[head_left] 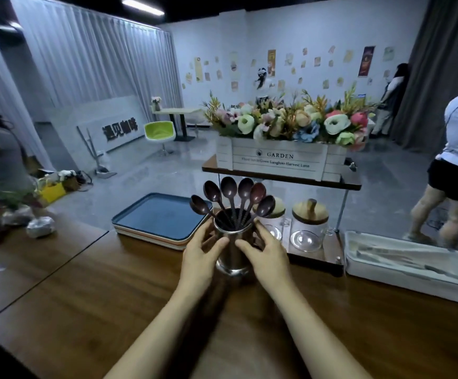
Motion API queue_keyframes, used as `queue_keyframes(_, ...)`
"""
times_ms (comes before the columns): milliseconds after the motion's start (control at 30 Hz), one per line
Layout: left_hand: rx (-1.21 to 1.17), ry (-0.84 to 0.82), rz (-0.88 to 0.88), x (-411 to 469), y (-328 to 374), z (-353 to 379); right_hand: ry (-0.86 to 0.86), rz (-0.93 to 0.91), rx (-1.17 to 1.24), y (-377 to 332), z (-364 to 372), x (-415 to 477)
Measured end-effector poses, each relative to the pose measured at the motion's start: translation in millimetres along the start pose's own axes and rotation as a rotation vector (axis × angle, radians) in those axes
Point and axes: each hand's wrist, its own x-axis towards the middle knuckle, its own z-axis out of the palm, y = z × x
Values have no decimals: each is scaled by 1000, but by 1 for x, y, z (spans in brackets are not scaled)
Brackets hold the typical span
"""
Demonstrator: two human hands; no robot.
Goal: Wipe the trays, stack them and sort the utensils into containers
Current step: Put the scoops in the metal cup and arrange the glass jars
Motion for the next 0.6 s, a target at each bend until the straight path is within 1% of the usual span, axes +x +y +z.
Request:
queue_keyframes(200, -33, -55, -13, 58, -22, -17, 42, -1, -7, 3, 34, 48)
queue_keyframes(333, -10, -89, -11, 88, -32, -22, 61, 41, 2, 7, 45, 70)
queue_keyframes(600, -76, -127, -85, 126, -51, -25, 111, 60, -35, 18, 69, 96)
